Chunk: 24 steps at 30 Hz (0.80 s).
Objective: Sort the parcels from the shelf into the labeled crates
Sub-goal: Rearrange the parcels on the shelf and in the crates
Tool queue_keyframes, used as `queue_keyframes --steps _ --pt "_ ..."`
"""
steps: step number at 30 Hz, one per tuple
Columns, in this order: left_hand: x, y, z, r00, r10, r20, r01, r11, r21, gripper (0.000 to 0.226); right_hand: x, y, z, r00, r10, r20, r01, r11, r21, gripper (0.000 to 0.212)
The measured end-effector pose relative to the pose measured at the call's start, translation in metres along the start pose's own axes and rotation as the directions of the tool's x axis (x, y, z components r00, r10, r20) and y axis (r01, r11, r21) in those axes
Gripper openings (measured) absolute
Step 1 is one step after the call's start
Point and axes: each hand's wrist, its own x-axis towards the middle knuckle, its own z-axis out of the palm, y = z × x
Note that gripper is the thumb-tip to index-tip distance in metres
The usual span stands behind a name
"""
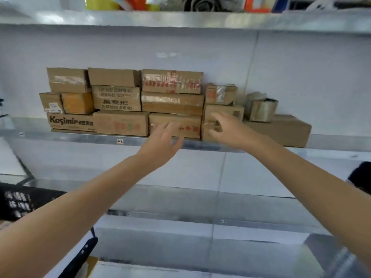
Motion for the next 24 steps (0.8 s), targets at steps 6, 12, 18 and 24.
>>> queue_keyframes --steps 6,12,18,24 --pt "0.066 0.087 0.054 0.991 0.135 0.024 -0.13 0.979 -0.155 0.046 -0.021 0.091 -0.044 0.98 0.158 -0.119 -0.158 0.987 0.015 0.051" --pt "0.102 0.157 0.102 0.991 0.111 0.072 -0.082 0.942 -0.327 0.052 -0.026 0.155 -0.065 0.948 0.259 -0.188 -0.264 0.965 -0.003 0.059" --pt "0.139 0.189 0.133 0.999 -0.011 0.051 0.031 0.917 -0.398 0.053 -0.007 0.197 -0.078 0.938 0.325 -0.124 -0.297 0.933 0.201 0.076" --pt "0.176 0.2 0.158 0.965 -0.236 0.111 0.257 0.78 -0.571 0.063 0.025 0.216 -0.078 0.936 0.35 -0.032 -0.313 0.872 0.376 0.104"
